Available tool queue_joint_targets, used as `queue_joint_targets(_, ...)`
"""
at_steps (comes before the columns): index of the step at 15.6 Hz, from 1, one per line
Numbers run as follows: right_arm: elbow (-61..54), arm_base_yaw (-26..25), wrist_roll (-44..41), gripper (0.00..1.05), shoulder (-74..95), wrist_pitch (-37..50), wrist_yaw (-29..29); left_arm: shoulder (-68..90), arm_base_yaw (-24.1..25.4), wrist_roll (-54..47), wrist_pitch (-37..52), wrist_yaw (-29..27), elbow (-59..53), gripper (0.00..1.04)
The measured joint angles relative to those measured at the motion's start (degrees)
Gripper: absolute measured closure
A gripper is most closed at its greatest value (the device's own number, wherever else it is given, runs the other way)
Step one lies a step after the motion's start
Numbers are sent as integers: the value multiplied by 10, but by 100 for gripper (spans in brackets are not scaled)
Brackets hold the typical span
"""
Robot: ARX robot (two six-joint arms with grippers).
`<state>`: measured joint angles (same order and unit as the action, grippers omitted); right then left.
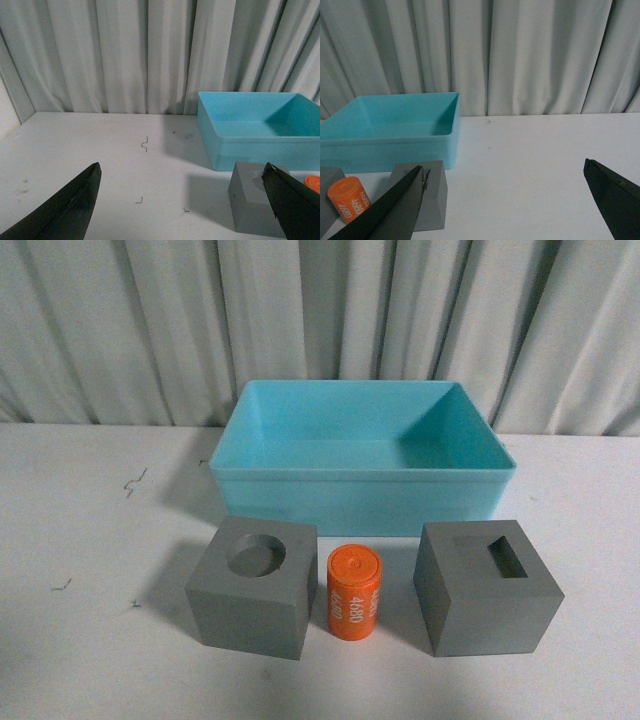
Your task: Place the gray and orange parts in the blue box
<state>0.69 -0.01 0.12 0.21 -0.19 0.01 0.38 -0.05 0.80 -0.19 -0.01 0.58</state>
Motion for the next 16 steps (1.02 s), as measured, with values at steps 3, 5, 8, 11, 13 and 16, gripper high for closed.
queue_joint_targets(3, 0, 0, 0, 6, 0, 0, 0, 0, 0, 0, 0, 0, 0, 7)
queue_joint_targets(5, 0, 0, 0, 6, 0, 0, 0, 0, 0, 0, 0, 0, 0, 7)
queue_joint_targets(8, 0, 0, 0, 6, 0, 0, 0, 0, 0, 0, 0, 0, 0, 7)
queue_joint_targets(11, 0, 0, 0, 6, 0, 0, 0, 0, 0, 0, 0, 0, 0, 7)
queue_joint_targets(13, 0, 0, 0, 6, 0, 0, 0, 0, 0, 0, 0, 0, 0, 7)
queue_joint_targets(16, 0, 0, 0, 6, 0, 0, 0, 0, 0, 0, 0, 0, 0, 7)
